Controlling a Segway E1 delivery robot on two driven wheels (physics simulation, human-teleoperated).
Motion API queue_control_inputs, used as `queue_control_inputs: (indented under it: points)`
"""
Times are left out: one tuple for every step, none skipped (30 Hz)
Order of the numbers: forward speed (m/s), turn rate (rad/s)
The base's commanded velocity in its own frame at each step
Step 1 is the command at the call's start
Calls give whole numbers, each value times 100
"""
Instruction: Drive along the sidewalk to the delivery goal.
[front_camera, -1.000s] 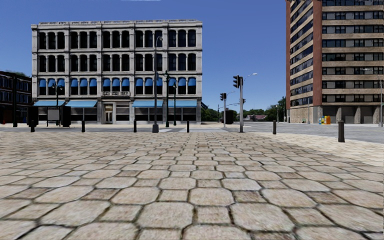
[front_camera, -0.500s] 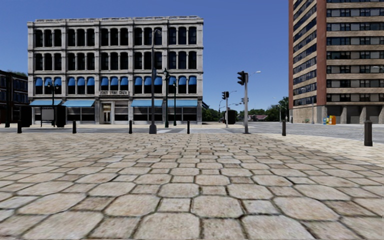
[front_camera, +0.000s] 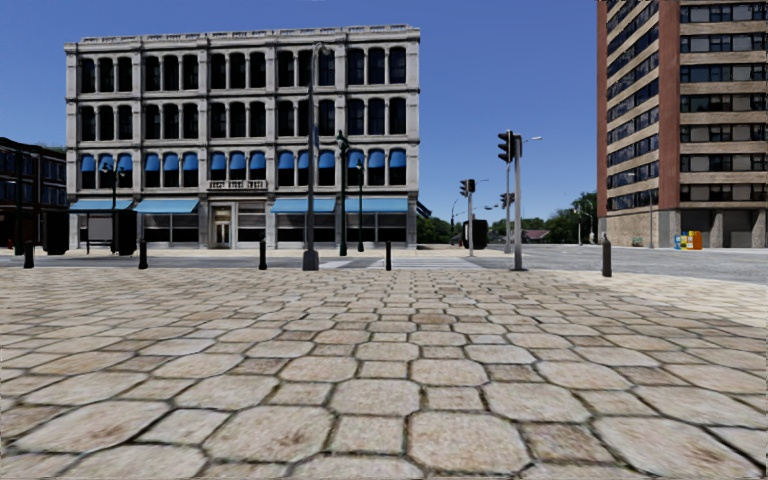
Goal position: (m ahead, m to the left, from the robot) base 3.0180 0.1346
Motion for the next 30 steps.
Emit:
queue_control_inputs:
  points:
    - [200, 36]
    - [200, 0]
    - [200, 0]
    - [200, 0]
    - [200, 0]
    - [200, 0]
    - [200, 0]
    - [200, 0]
    - [200, 0]
    - [200, 0]
    - [200, 0]
    - [200, 0]
    - [200, 0]
    - [200, 0]
    - [200, 0]
    - [200, 0]
    - [200, 0]
    - [200, 0]
    - [200, 0]
    - [200, 0]
    - [200, 0]
    - [200, 0]
    - [200, 0]
    - [200, 0]
    - [200, 0]
    - [200, 0]
    - [200, 0]
    - [200, 0]
    - [200, 0]
    - [200, 0]
